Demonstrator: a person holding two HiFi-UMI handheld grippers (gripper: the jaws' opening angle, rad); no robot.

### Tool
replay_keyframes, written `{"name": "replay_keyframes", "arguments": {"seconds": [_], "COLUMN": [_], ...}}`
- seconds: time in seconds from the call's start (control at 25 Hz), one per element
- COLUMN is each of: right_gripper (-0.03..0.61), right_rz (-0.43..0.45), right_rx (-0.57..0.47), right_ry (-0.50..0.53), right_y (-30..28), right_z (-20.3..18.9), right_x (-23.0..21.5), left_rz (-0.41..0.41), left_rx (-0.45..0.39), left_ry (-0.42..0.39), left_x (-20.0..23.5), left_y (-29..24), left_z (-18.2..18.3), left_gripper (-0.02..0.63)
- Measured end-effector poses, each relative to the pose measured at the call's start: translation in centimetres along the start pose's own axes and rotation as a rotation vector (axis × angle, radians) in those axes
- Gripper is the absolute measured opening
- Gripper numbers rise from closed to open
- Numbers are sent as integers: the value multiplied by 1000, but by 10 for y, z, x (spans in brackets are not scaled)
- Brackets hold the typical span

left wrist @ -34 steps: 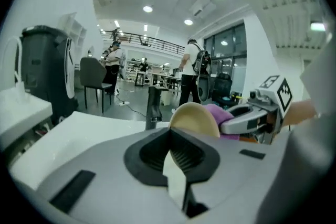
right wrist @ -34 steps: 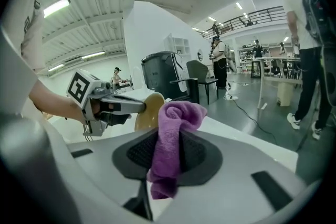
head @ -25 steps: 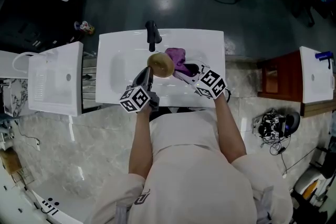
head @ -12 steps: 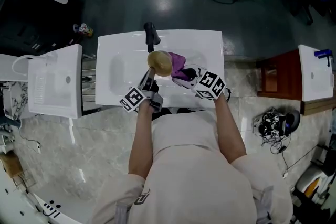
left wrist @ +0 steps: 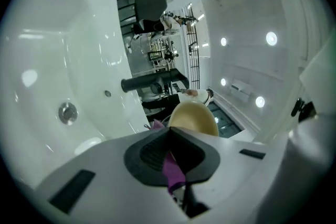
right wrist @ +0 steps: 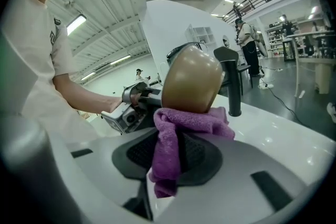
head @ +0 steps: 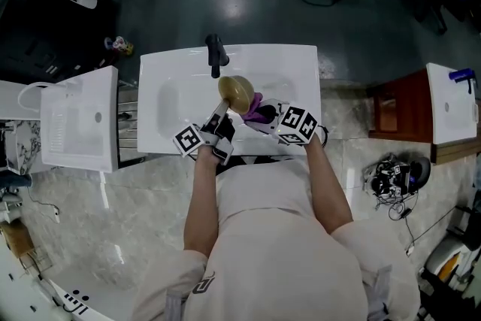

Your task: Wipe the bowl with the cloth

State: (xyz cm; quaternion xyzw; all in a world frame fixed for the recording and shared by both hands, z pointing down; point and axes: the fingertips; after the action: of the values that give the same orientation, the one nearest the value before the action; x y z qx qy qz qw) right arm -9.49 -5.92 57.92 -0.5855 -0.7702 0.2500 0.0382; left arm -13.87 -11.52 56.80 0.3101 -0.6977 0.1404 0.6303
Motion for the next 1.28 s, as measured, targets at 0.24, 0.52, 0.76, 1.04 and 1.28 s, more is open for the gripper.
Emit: {"name": "replay_keyframes", "arguments": {"seconds": [0.24,0.52,0.76,1.04,1.28], "right_gripper": [91,91,91,91,91], "right_rz": [-29,-138,-363,-533,-533], "right_rx": [13,-23,24,122,107], "right_ry": [38,63,195,540,568], "right_y": [-10,-6,8,20,24], "right_z": [-5,-2,-3,3,9], "right_x": [-2,-22,-55,-71,-70], "left_rz": [-115,-156,-103,-12,36], "left_rx": [101,168,176,211,164], "left_ry": [111,148,140,127,124], "left_x": [-11,-17,-9,9,22], "left_y": [-7,-9,-5,4,13], "left_z": [-23,-34,-34,-40,-32], "left_gripper": [9,9,9,9,9]}}
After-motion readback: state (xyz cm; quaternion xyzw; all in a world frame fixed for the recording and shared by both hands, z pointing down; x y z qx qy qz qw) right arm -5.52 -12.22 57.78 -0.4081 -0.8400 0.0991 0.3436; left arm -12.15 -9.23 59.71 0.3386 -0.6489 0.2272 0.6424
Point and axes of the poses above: the fingertips, and each gripper's own axes: y backward along the fingers, x to its left, z out of its top, and after that the axes turned 11 degrees about -z, right-handed
